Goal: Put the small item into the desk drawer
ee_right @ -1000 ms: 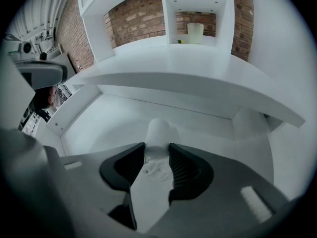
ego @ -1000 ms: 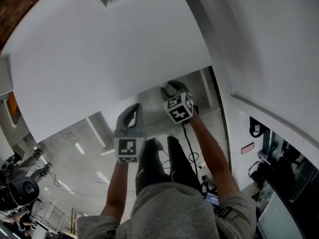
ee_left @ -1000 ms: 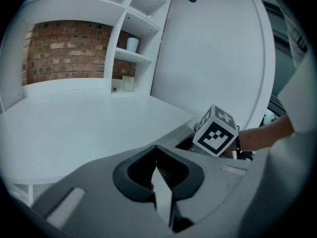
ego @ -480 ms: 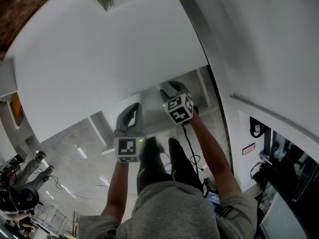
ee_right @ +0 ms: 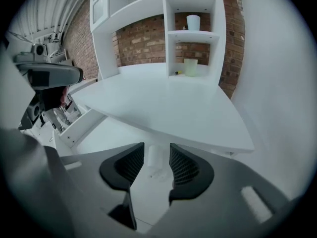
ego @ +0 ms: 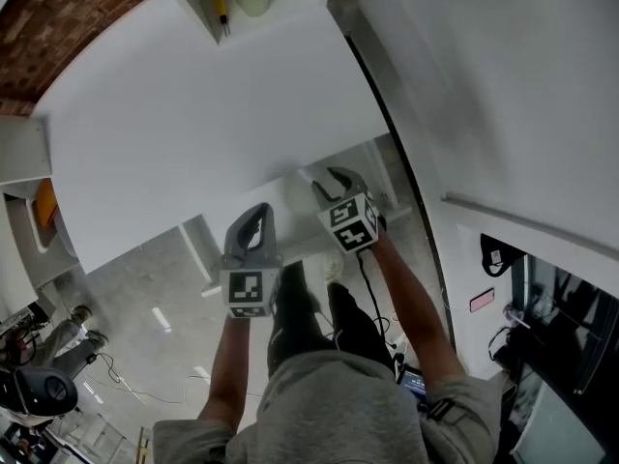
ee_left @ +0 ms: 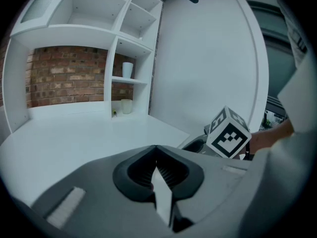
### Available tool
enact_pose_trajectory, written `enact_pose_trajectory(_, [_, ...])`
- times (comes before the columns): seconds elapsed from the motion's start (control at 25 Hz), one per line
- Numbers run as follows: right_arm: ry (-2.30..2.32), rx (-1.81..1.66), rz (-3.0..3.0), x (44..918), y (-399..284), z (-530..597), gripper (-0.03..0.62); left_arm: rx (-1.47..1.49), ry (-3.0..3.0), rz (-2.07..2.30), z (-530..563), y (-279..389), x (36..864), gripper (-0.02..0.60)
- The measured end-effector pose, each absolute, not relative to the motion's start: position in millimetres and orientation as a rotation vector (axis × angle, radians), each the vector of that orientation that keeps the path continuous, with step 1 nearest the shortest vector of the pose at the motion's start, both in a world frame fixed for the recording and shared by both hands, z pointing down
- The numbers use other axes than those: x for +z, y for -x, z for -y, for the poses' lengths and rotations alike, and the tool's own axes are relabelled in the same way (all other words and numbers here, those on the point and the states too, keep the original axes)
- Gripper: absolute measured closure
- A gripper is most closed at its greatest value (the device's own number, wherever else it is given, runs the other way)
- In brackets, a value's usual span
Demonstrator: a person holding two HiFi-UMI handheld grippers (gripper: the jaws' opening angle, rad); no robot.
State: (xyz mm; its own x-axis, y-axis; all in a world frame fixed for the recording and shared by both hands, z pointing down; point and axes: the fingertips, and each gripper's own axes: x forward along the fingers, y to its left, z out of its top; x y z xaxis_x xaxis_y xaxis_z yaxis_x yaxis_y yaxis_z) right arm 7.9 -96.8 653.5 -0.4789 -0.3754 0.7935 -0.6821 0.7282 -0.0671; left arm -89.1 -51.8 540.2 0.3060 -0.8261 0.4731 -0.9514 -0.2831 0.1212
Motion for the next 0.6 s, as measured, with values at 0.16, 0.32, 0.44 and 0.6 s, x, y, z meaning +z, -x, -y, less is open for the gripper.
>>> enact_pose_trajectory(0.16, [-0.852, 0.455, 2.164, 618, -11, 92, 0.438, 0.424, -2.234, 1.623, 47, 88, 513, 0.569])
enact_pose_trajectory(0.32, [-0.934, 0.418, 2.250, 570, -14, 89, 0.450, 0.399, -2.261, 1.648, 41, 83, 484, 0.569])
enact_pose_trajectory(0.44, [-0.992, 0.392, 2.305, 533, -17, 84, 0.459, 0.398, -2.292, 1.662, 34, 80, 462, 0.569])
enact_pose_trajectory(0.6, [-1.050, 0.360, 2.376, 486, -20, 71, 0.473, 0.374, -2.315, 1.699, 23, 78, 432, 0.569])
